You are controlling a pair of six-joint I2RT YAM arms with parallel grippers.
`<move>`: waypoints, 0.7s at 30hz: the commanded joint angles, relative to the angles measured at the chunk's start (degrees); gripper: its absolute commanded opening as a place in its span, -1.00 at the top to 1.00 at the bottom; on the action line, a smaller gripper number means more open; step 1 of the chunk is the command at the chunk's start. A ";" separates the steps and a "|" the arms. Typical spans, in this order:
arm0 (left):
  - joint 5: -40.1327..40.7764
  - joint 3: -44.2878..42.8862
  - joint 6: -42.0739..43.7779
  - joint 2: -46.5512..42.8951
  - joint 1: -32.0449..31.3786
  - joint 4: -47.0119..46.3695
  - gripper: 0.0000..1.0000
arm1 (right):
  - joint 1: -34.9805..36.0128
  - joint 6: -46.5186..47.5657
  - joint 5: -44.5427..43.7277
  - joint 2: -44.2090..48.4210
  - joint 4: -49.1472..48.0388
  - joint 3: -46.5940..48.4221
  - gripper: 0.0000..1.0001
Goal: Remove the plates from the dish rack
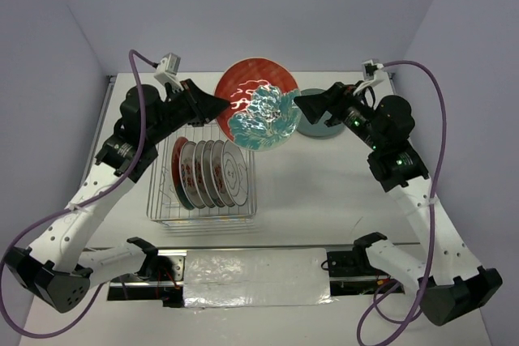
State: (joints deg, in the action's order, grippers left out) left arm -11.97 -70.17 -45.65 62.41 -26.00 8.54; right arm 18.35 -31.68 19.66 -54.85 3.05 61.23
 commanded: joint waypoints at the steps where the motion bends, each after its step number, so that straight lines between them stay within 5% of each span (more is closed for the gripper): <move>1: -4.02 -3.58 -5.24 -4.05 0.07 -19.86 1.00 | -1.56 4.87 1.64 -0.16 2.49 2.22 -0.81; 5: -7.97 -0.15 -8.04 -4.32 0.25 -28.29 1.00 | -2.09 4.26 16.85 -6.22 1.17 3.80 -0.77; 9: -12.72 2.14 -10.77 -3.27 0.33 -35.94 1.00 | -4.80 -0.20 22.25 -7.11 -5.57 1.27 -0.67; 11: -13.87 2.67 -11.66 -2.91 0.42 -38.23 1.00 | -5.95 -2.49 26.02 -6.76 -9.18 -0.84 -0.43; 14: -12.39 1.10 -9.12 -2.56 0.51 -33.27 1.00 | -7.88 -6.37 27.62 -5.36 -15.16 -2.78 0.36; 15: -11.07 0.22 -7.72 -2.38 0.51 -30.19 0.84 | -8.06 -6.64 27.02 -4.57 -15.00 -3.05 0.73; 18: -4.14 -3.82 -1.48 -1.59 0.51 -17.18 0.36 | -9.47 -7.07 24.30 -4.39 -12.99 -2.79 1.00; 19: -2.20 -4.79 1.58 -1.24 0.51 -14.28 -0.19 | -10.08 -7.86 23.42 -5.08 -12.20 -2.70 1.00; 21: 5.06 -9.96 4.76 -0.02 0.51 -2.91 -0.98 | -13.33 -10.75 20.09 -6.31 -9.56 -2.26 1.00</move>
State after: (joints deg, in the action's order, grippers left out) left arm -16.43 -71.85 -45.36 63.09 -25.87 0.67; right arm 8.93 -39.55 46.48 -60.49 -4.73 58.41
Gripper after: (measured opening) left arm 0.889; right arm 0.142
